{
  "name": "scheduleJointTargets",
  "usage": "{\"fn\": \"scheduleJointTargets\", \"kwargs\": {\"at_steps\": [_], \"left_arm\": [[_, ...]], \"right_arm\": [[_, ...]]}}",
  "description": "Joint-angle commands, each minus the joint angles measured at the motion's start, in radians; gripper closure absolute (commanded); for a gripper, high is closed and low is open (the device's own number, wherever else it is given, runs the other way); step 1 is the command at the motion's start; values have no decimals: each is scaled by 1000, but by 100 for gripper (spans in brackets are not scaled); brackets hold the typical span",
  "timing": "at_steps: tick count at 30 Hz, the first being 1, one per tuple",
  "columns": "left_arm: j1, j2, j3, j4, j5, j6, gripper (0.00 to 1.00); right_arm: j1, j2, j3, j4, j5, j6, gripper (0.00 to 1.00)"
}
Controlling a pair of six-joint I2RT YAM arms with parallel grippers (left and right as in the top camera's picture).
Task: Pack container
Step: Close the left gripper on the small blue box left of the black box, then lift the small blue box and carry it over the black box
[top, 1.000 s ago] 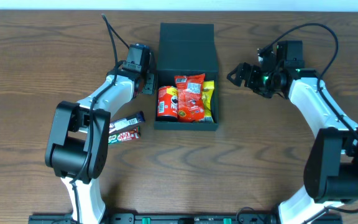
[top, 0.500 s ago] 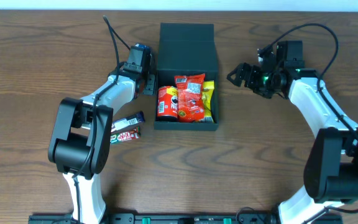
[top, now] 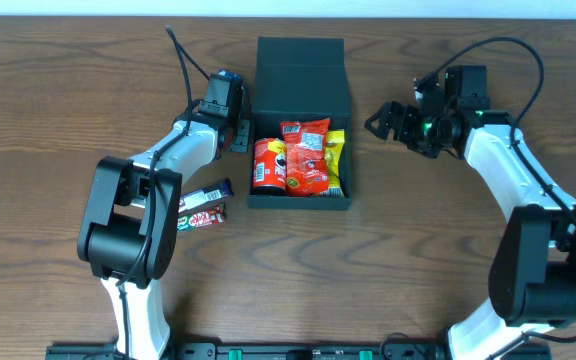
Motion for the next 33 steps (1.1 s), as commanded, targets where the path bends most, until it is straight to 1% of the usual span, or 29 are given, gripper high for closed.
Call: {"fn": "scheduleJointTargets", "kwargs": {"at_steps": [1, 3, 5, 7, 11, 13, 15, 16, 21, 22, 26, 29, 31, 33], "left_arm": [[2, 14, 18, -3, 0, -5, 64], [2, 14, 18, -3, 0, -5, 66], [2, 13, 18, -3, 0, -10, 70], [2, 13, 26, -10, 0, -21, 70], [2, 12, 74, -46, 0, -20, 75], [2, 9, 119, -78, 0, -20, 83], [2, 5, 177, -116, 0, -20, 92], [2, -1, 210, -142, 0, -20, 94], [2, -34, 365, -288, 0, -21, 94], [-1, -47, 398, -335, 0, -37, 94], [-24, -102, 433, -436, 1, -175, 94], [-76, -136, 433, -517, 1, -273, 94], [-128, -145, 433, -551, 0, -316, 94], [-190, -145, 433, -561, 0, -332, 94]], "right_arm": [[-3, -18, 19, -3, -1, -16, 2], [-3, -18, 19, -3, -1, -16, 2], [-3, -18, 19, -3, -1, -16, 2], [-3, -18, 19, -3, -1, -16, 2], [-3, -18, 19, -3, -1, -16, 2], [-3, -18, 19, -3, -1, -16, 2], [-4, -18, 19, -3, -1, -16, 2], [-5, -18, 19, -3, -1, -16, 2], [-14, -18, 19, -4, -1, -15, 2], [-19, -19, 19, -4, -1, -15, 3], [-64, -29, 19, -3, 3, -9, 3], [-138, -39, 20, -4, 3, 19, 2], [-185, -44, 21, -5, 2, 23, 1], [-226, -47, 21, -6, 3, 22, 1]]}}
